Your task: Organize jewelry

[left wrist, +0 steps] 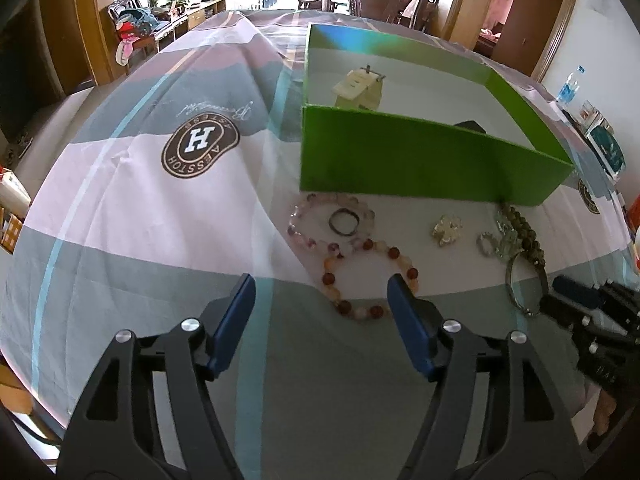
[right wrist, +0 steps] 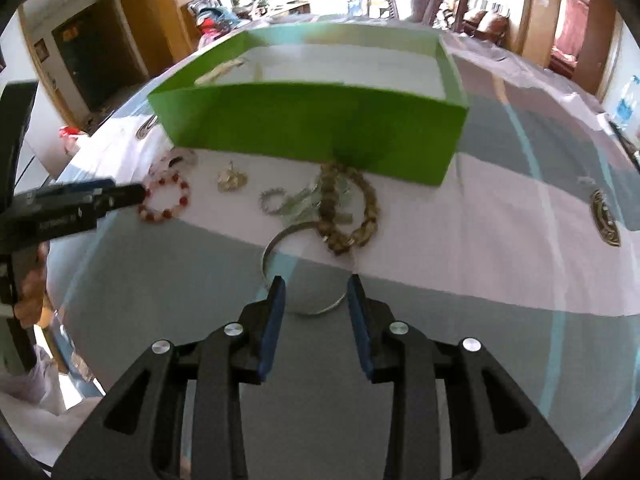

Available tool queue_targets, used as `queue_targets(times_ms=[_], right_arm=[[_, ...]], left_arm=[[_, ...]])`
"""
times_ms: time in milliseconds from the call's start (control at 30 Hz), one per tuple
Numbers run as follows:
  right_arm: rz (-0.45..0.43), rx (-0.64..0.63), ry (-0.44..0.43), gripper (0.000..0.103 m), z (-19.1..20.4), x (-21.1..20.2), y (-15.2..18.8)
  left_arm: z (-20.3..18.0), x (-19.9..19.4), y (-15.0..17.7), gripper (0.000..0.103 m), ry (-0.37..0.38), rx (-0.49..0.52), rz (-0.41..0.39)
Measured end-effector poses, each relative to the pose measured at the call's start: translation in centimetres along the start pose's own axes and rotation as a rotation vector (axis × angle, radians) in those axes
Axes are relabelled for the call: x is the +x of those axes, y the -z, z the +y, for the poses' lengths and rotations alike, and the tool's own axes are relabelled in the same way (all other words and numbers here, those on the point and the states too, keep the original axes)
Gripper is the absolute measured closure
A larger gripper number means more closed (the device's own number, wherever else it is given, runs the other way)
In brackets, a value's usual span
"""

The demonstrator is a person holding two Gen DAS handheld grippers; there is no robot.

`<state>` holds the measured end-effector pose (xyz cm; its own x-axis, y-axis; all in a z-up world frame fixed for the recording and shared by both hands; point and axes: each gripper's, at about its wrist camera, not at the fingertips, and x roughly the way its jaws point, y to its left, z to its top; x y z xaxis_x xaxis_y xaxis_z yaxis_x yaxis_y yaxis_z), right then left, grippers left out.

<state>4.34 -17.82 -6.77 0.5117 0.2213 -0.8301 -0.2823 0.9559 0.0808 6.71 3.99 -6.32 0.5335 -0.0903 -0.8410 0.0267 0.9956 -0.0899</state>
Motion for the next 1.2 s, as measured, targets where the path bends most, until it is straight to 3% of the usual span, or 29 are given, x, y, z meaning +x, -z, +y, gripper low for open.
queue_targets(times_ms=[233,433,500,567,633,833,1067,1200], right_arm=[[-0.060,0.108,0.047,0.069,-2.7,0.3,-2.1],[-0.036,0.125,0.090,0.069,-3.4,3.0,-4.3],[-0.014,0.102,0.103,0.075,-2.9,3.8,-4.3],[-0.014,0.074,0.132,0.092,-2.4,4.0,-4.2],[-0.015,0.067,0.117,0.092,-2.3,4.1,-4.0],[-0.067,0.072,0.070,0.092,-2.4,2.1,-3.8],[-0.180,0.151,0.116,0.092,-4.5,-2.6,-3.9],[-0.133,0.193,0.165,0.092,-6.1,-1.6,-3.0]], left_arm=[[-0.9,0.8,0.3,0.035,-0.001,0.027,0.020],[-1.6,1.0,0.6,0.035,0.005,0.048,0.026],[-1.3,1.0,0.7,0.035,0.002,0.046,0.028],[-1.0,1.0,0.8,0.035,0.000,0.042,0.028],[-0.9,1.1,0.7,0.035,0.000,0.039,0.028],[-0.7,1.4,0.5,0.035,0.005,0.037,0.032],[-0.8,1.5,0.6,0.035,0.008,0.039,0.033],[-0.9,1.4,0.6,0.038,0.011,0.039,0.030]])
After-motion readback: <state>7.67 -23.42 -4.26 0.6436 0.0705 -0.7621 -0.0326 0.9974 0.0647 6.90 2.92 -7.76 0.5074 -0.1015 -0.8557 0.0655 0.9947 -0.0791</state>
